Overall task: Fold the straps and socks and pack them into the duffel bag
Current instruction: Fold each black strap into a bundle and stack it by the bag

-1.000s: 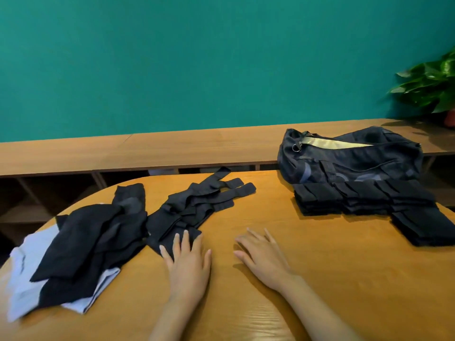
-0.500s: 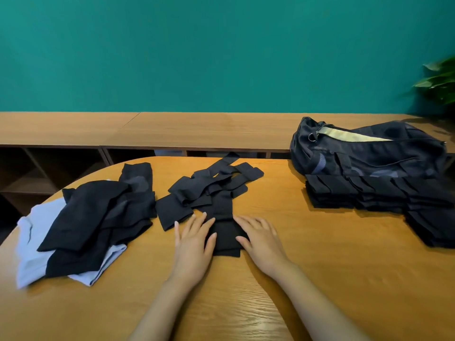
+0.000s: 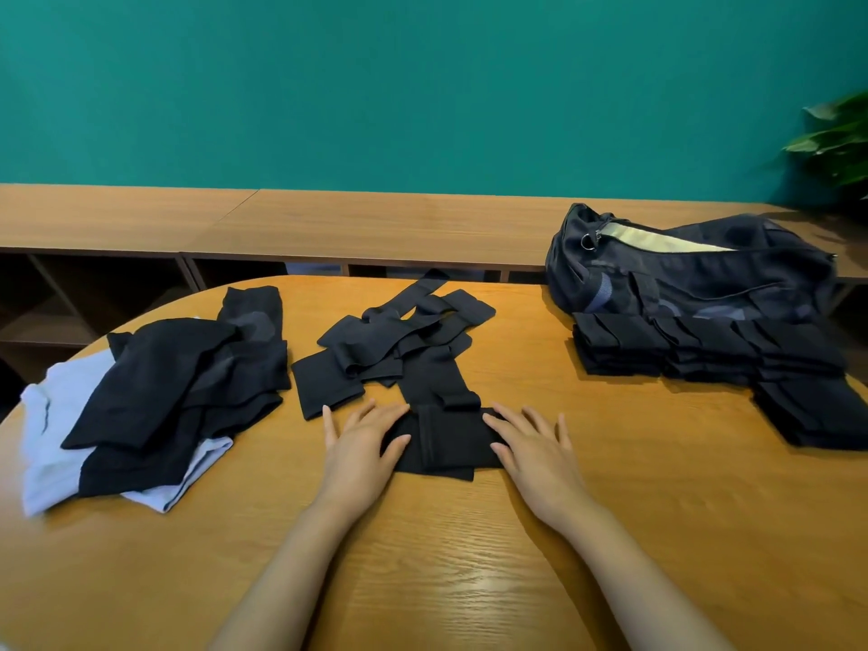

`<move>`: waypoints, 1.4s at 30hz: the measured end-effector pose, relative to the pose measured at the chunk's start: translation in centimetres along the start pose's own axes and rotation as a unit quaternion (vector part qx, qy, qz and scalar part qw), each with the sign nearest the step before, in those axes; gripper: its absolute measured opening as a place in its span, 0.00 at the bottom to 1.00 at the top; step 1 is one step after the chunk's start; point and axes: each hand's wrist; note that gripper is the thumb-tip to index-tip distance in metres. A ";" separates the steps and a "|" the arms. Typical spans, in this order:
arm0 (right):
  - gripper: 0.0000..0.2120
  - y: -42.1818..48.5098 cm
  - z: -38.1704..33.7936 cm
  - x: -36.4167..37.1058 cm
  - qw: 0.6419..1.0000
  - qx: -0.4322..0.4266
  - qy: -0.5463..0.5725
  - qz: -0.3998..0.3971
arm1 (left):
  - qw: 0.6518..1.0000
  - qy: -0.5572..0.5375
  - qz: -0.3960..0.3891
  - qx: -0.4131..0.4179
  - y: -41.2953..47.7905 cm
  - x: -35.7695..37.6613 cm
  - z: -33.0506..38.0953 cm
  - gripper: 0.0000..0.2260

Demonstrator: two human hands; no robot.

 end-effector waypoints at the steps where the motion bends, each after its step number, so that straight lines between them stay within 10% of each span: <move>1: 0.21 -0.2 0.4 -0.2 1.000 0.011 -0.007 0.004 | 1.000 0.019 0.002 -0.003 0.0 -0.1 0.0 0.17; 10: 0.13 -0.4 2.5 -3.2 0.989 0.114 0.019 0.094 | 0.987 0.076 0.130 0.062 2.0 -0.3 1.5 0.12; 17: 0.27 3.3 -0.3 -1.1 0.994 -0.099 -0.043 -0.017 | 0.975 0.202 -0.088 0.012 7.8 2.2 2.1 0.25; 42: 0.42 -6.5 4.2 0.6 0.984 0.166 -0.053 0.049 | 0.980 0.161 -0.073 -0.090 7.9 3.2 1.7 0.27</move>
Point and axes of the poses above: each hand's wrist, its own y-axis towards the middle knuckle, its own x-axis out of the palm, z = x × y, and after that the axes turned 9 degrees about -y, right-handed
